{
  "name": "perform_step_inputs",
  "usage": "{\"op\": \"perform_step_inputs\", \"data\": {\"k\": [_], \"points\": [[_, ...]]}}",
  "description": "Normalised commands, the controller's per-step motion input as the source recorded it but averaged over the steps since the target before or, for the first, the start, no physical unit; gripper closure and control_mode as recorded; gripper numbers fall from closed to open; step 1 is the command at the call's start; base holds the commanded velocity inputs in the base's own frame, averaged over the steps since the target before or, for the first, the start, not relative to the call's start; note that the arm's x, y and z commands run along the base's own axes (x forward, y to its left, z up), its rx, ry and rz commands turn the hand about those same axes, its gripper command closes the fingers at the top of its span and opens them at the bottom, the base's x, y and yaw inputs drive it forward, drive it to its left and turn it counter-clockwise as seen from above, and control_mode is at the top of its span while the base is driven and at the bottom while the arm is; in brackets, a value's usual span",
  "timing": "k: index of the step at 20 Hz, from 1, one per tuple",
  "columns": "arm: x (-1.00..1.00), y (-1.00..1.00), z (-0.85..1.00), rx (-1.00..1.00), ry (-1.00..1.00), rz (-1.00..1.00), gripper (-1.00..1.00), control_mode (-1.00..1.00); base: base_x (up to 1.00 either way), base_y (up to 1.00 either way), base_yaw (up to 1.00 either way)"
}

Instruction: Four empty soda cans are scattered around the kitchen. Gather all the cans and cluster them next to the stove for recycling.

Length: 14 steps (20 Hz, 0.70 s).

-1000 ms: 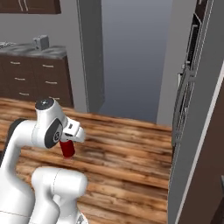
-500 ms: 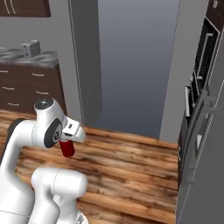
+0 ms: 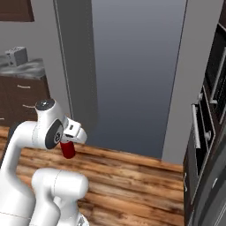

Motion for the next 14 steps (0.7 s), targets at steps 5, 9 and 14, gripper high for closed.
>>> {"op": "perform_step_inputs", "data": {"k": [5, 9, 14], "points": [[0.00, 0.00, 0.00, 0.00, 0.00, 0.00, 1.00, 1.00, 0.77, 0.46, 0.01], [0.00, 0.00, 0.00, 0.00, 0.00, 0.00, 1.00, 1.00, 0.28, 0.66, 0.18], [0.00, 0.00, 0.00, 0.00, 0.00, 0.00, 1.00, 1.00, 0.13, 0.48, 0.33]]}}
